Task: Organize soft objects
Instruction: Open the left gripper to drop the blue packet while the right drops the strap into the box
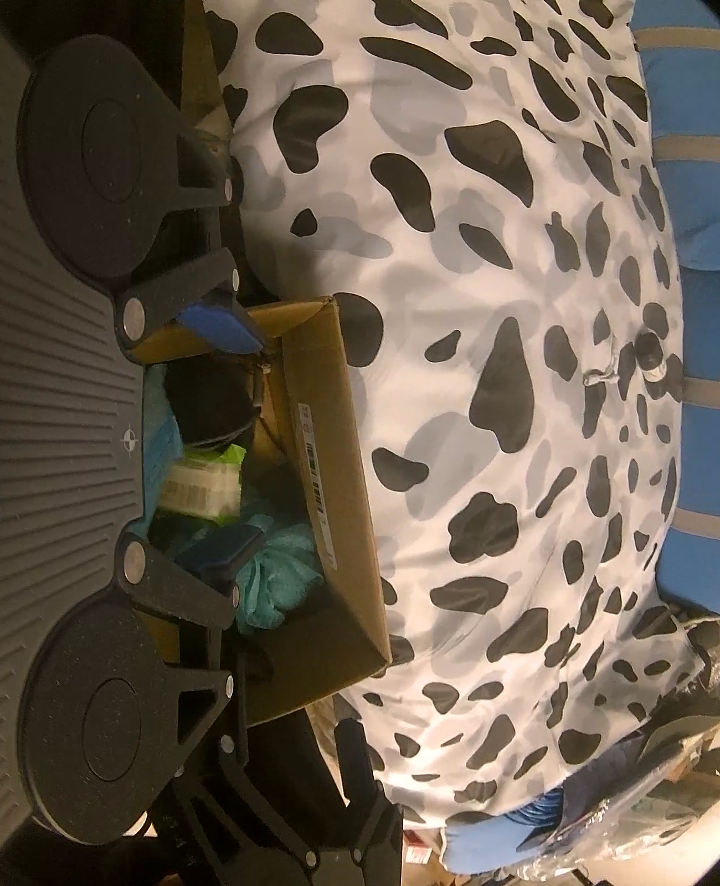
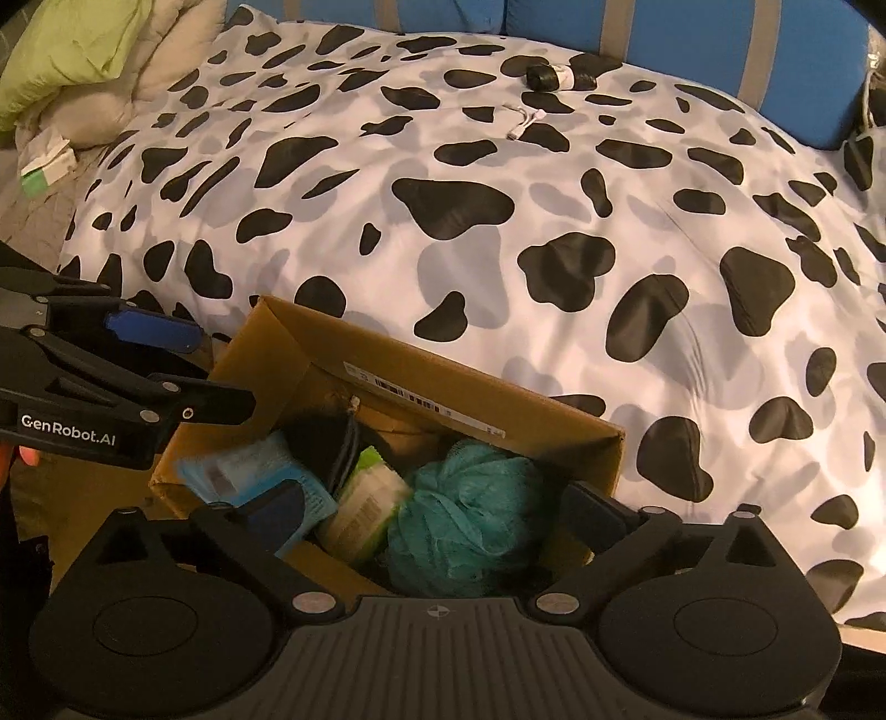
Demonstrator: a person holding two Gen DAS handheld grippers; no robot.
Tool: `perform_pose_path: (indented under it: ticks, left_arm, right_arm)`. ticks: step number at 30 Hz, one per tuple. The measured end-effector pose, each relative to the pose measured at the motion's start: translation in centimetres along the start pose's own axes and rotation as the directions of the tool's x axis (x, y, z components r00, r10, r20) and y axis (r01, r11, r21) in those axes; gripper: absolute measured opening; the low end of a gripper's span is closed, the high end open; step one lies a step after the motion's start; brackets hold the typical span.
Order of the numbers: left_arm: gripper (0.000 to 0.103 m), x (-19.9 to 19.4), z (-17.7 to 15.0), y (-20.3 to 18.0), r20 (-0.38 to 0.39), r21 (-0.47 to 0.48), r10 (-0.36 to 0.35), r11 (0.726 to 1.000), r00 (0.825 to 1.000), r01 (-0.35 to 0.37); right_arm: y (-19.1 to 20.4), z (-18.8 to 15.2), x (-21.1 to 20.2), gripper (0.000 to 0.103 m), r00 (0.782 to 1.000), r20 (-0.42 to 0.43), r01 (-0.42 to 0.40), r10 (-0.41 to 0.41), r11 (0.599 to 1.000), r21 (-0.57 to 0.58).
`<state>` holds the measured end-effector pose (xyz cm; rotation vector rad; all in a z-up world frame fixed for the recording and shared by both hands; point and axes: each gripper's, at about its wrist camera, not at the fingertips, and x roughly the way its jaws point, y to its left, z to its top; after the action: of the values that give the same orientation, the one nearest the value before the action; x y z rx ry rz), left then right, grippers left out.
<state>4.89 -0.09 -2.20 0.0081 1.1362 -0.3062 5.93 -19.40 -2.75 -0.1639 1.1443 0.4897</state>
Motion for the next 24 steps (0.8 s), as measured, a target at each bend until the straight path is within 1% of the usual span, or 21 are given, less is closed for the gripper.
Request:
perform_pose_path:
  ticks: [7, 13, 16, 17, 18, 20, 22, 24]
  left_arm:
    - [0.068, 0.6, -0.1, 0.5, -0.04, -0.03, 0.023, 0.999, 0.999, -0.024]
    - [0.068, 0.8, 0.0, 0.9, -0.05, -0.053, 0.006, 0.999, 0.999, -0.009]
    - [0.068, 1.1, 0.0, 0.9, -0.067, -0.054, 0.012, 0.998, 0.998, -0.015]
    - [0.071, 1.3, -0.1, 0.9, -0.076, -0.055, 0.015, 0.998, 0.997, -0.019]
    - [0.076, 1.4, -0.1, 0.9, -0.085, -0.057, 0.018, 0.998, 0.996, -0.023]
    - [0.08, 1.6, -0.1, 0.9, -0.096, -0.058, 0.021, 0.998, 0.995, -0.026]
    - [0.081, 1.8, 0.0, 1.0, -0.109, -0.059, 0.018, 0.998, 0.994, -0.025]
    - [0.085, 2.2, 0.0, 1.0, -0.132, -0.06, 0.018, 0.998, 0.991, -0.026]
  right_arm:
    - [0.1, -0.1, 0.4, 0.103, 1.0, -0.025, 0.011, -0.011, 1.0, -0.008]
    - [0.1, -0.1, 0.6, 0.103, 0.999, -0.032, 0.012, -0.013, 1.0, -0.008]
    - [0.1, -0.1, 0.6, 0.103, 0.999, -0.036, 0.015, -0.015, 1.0, -0.006]
    - [0.1, -0.1, 0.6, 0.103, 0.999, -0.038, 0.016, -0.016, 1.0, -0.004]
    - [0.0, -0.1, 0.7, 0.103, 0.999, -0.041, 0.016, -0.016, 1.0, -0.001]
    - [-0.2, -0.1, 0.7, 0.103, 0.999, -0.049, 0.017, -0.017, 1.0, 0.006]
    - [-0.4, -0.1, 0.9, 0.103, 0.998, -0.06, 0.024, -0.023, 1.0, 0.015]
    - [-0.6, -0.2, 1.1, 0.103, 0.997, -0.074, 0.036, -0.034, 0.999, 0.027]
